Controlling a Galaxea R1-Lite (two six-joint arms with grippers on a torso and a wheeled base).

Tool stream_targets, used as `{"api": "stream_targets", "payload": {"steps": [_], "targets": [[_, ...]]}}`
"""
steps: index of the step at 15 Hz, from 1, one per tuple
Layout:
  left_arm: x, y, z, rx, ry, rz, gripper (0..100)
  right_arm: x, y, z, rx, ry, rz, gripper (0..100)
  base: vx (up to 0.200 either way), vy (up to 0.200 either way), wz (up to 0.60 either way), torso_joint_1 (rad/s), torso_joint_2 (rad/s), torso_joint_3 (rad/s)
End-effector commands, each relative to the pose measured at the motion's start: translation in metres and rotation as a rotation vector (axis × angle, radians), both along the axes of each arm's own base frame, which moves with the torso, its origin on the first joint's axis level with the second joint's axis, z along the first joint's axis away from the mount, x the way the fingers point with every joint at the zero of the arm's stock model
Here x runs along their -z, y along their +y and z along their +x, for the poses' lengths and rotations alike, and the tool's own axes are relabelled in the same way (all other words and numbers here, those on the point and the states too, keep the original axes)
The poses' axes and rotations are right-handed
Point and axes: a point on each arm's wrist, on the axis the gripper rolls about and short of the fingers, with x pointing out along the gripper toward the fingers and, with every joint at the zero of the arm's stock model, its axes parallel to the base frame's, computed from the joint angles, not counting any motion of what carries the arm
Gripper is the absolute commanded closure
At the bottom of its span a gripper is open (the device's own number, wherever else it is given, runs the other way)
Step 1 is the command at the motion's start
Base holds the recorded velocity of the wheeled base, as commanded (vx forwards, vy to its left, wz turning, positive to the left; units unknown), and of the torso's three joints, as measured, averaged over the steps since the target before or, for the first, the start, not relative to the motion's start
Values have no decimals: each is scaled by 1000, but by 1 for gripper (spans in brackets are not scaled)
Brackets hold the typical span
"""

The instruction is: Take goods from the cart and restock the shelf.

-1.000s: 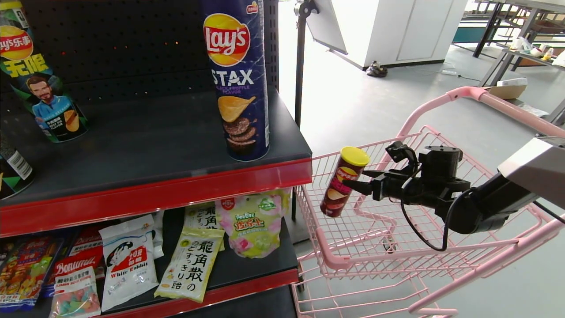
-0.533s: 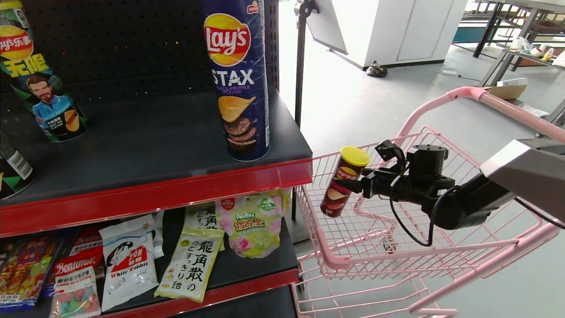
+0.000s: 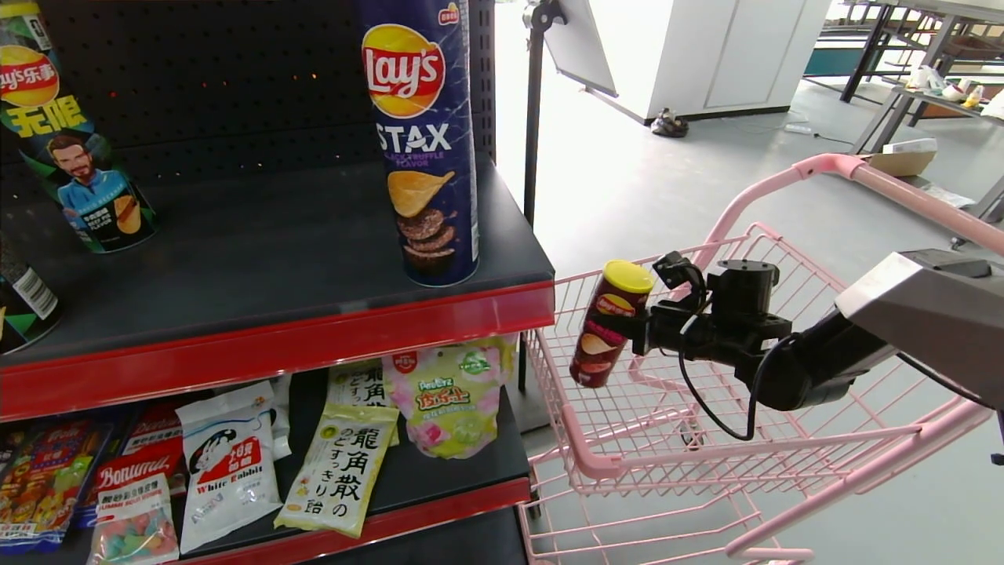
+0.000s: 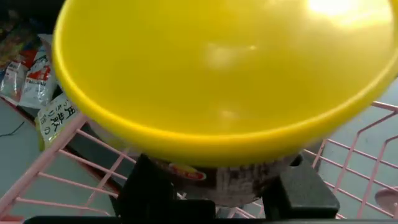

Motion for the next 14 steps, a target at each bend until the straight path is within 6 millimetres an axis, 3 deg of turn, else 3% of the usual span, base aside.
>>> {"api": "stream_targets", "payload": {"steps": [1, 5, 6, 7, 9, 11, 14], "targets": [[0, 0, 0, 0, -4, -1, 0, -26, -2, -17, 10, -35, 3, 100, 0, 0, 0, 0, 0, 0], [6, 1, -3, 9, -20, -6, 0, -103, -40, -92, 115, -161, 15, 100, 0, 0, 0, 0, 0, 0], [7, 1, -3, 10, -23, -7, 0, -114, -49, -103, 138, -178, 16, 100, 0, 0, 0, 0, 0, 0], [7, 1, -4, 13, -28, -8, 0, -135, -63, -130, 176, -198, 16, 100, 0, 0, 0, 0, 0, 0], [5, 0, -3, 36, -27, -14, 0, -160, -73, -175, 206, -194, 8, 100, 0, 0, 0, 0, 0, 0], [4, -1, -3, 66, -30, -20, 0, -177, -78, -215, 264, -219, -5, 100, 0, 0, 0, 0, 0, 0], [3, -1, -4, 78, -34, -24, 0, -172, -88, -279, 485, -229, -62, 100, 0, 0, 0, 0, 0, 0]]}}
